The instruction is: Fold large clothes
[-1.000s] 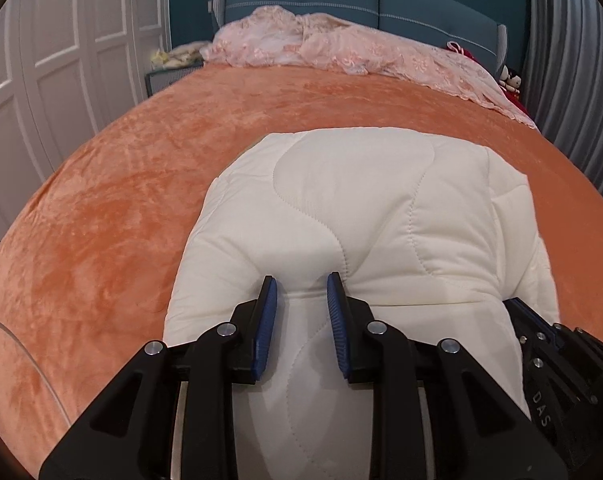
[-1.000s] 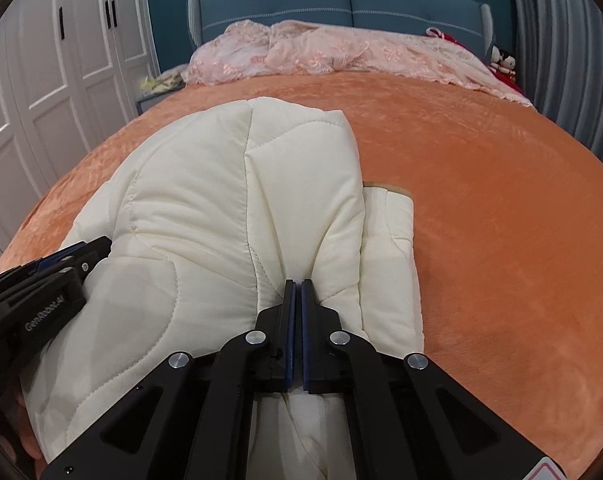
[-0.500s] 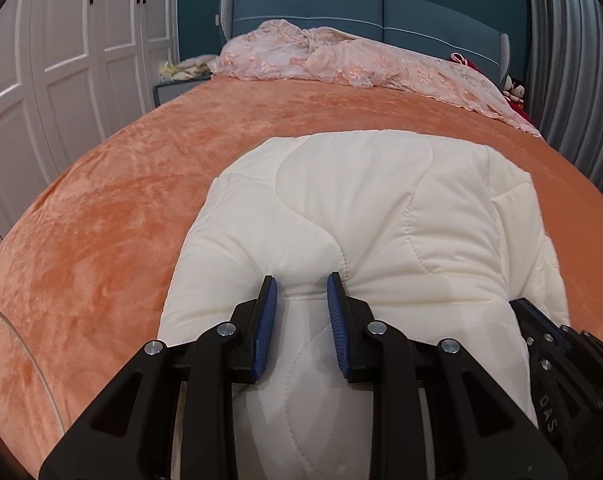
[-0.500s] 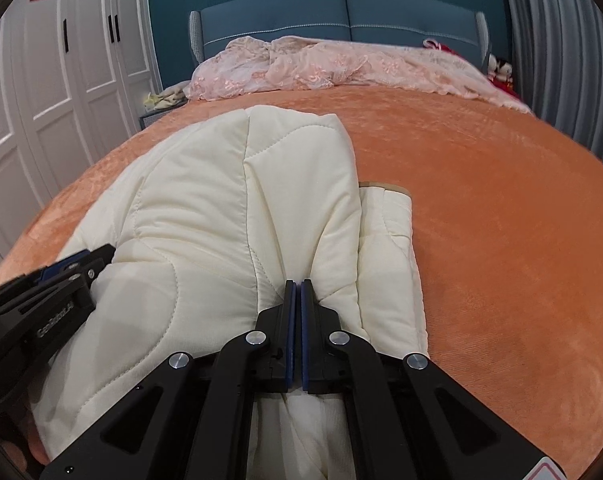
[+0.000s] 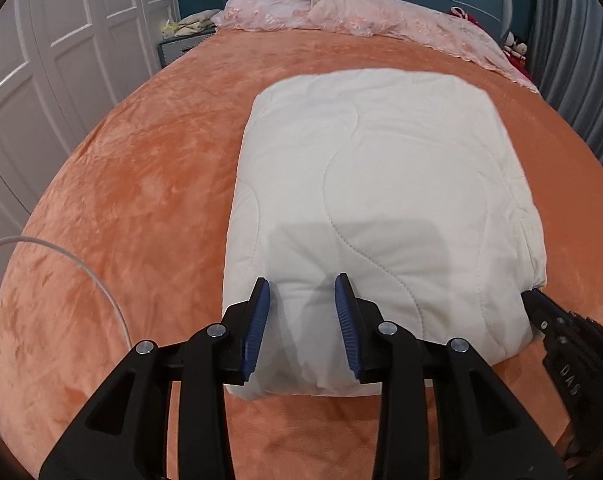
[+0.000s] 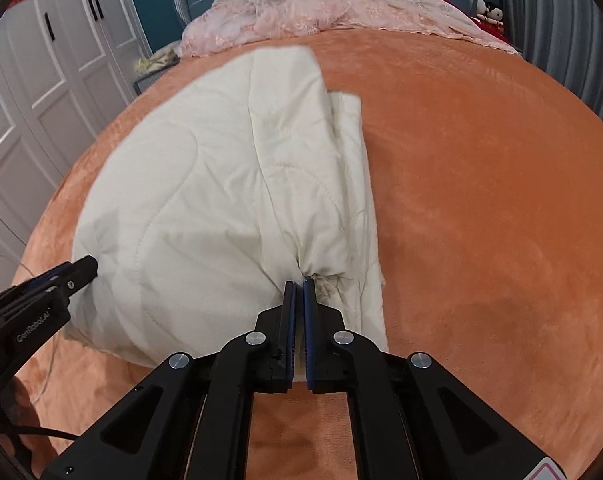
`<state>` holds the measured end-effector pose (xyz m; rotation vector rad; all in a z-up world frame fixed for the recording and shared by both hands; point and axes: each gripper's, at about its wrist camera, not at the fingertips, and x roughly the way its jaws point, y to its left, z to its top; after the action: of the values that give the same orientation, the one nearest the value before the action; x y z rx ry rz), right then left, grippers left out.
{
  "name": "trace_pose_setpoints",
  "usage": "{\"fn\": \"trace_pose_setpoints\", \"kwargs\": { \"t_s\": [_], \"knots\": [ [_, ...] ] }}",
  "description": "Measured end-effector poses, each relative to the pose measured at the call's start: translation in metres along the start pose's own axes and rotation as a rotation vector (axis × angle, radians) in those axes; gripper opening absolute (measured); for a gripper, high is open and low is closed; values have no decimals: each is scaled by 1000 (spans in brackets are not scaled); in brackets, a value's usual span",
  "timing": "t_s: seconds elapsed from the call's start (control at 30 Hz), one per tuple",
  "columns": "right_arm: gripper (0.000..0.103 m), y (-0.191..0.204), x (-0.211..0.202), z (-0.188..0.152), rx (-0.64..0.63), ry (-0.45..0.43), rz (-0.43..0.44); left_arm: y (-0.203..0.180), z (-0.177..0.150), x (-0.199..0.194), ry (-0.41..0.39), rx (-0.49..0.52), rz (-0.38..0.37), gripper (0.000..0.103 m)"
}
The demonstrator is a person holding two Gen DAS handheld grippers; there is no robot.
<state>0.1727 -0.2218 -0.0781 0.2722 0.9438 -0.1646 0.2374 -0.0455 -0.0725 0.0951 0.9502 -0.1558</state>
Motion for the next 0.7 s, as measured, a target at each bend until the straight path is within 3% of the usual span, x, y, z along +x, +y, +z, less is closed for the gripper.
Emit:
{"fn": "trace_pose_setpoints", "kwargs": {
  "t_s": [0.1, 0.7],
  "knots": [
    [1, 3, 7, -2, 1, 3, -1, 4, -3, 7, 5, -33, -16, 33],
    [1, 5, 20, -10, 12, -13, -11, -5, -8, 17, -4, -17, 23, 33]
  ]
}}
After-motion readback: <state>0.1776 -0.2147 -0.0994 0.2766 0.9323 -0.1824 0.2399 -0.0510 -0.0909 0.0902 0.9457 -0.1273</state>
